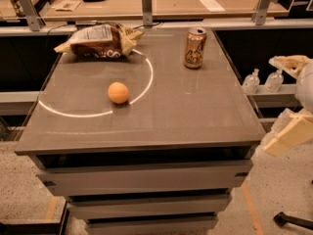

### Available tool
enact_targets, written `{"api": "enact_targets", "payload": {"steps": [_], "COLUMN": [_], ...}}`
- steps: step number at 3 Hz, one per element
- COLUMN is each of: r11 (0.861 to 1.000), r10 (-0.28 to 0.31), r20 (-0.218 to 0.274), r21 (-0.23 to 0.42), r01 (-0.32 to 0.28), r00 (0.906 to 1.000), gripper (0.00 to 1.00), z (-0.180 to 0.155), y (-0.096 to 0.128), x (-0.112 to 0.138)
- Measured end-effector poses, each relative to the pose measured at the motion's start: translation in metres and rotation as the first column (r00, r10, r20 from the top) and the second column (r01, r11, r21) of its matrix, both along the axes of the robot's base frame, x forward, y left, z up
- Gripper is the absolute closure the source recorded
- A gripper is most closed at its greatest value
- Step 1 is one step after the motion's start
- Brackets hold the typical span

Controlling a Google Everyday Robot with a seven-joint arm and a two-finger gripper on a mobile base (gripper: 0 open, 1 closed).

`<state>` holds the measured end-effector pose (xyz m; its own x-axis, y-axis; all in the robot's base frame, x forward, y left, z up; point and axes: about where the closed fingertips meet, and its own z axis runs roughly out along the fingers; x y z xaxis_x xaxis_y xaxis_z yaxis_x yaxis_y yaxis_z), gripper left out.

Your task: Move brown chip bag near orange can

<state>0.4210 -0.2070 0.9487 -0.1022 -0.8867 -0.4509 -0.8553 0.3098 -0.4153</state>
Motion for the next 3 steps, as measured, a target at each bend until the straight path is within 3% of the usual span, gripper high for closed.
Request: {"api": "enact_targets", "payload": {"steps": [1,2,3], "r11": [0.998,0.984,0.955], "r10": [-0.025,-0.106,-0.185], "r20": [0.131,0.253,0.279], "r21": [0.062,0.169,0.278], "r01": [0.017,0.064,0.105], "r00": [0.9911,0.9615,0.9423], "gripper": [0.0,0.0,0.0], "z": [0.001,0.014,0.017], "y": [0.005,0.007,0.013], "x": [-0.004,0.008,0.021]}}
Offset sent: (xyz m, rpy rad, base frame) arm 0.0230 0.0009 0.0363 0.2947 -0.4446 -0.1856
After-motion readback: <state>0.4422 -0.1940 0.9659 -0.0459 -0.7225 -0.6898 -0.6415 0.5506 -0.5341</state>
